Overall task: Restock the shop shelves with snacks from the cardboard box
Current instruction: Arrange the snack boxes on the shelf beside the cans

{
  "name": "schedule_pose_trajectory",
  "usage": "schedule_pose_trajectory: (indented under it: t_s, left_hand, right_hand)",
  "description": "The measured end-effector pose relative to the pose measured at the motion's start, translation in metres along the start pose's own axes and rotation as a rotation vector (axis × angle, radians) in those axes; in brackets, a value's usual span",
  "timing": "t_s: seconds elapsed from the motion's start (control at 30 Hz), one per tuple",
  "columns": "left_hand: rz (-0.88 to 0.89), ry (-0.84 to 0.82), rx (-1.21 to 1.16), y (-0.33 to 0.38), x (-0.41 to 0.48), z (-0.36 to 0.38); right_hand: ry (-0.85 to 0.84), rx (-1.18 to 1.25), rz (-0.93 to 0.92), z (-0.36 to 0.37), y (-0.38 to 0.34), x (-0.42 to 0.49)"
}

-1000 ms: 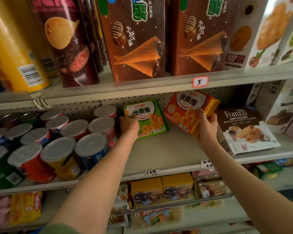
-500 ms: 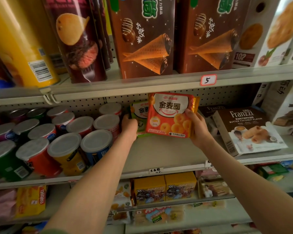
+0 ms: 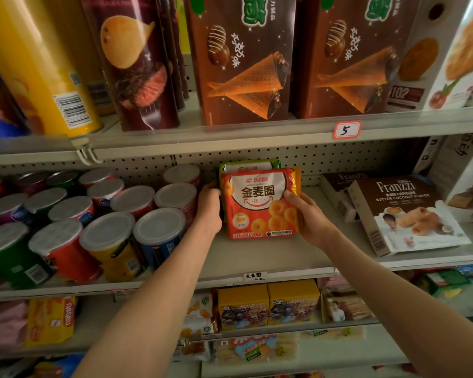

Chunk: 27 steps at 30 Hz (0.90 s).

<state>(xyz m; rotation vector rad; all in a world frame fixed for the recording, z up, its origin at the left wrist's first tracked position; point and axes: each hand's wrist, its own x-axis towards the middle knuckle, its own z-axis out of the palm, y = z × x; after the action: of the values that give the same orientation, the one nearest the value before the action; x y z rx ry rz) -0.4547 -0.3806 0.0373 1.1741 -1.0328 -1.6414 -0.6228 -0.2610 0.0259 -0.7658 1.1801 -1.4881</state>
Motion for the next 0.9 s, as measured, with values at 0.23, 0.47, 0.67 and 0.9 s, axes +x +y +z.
schedule_pose_trajectory:
  t_s: [0.23, 0.47, 0.67, 0.9]
  left_hand:
    - [-0.052, 0.008, -0.086, -0.001, 0.000, 0.007]
    - [-0.049, -0.003, -0.029, -0.006, 0.004, 0.013]
    - [-0.032, 0.019, 0.007, 0.003, 0.004, 0.012]
    - [0.026, 0.025, 0.014, 0.007, 0.031, 0.012]
  right_hand:
    - [-0.010, -0.003, 0.044, 0.001, 0.002, 0.003]
    - [-0.043, -0.124, 0.032, 0.012, 0.002, 0.011]
    - [-0.079, -0.148, -0.026, 0.017, 0.002, 0.020]
    - [-0.099, -0.164, -0.112, 0.022, 0.004, 0.035]
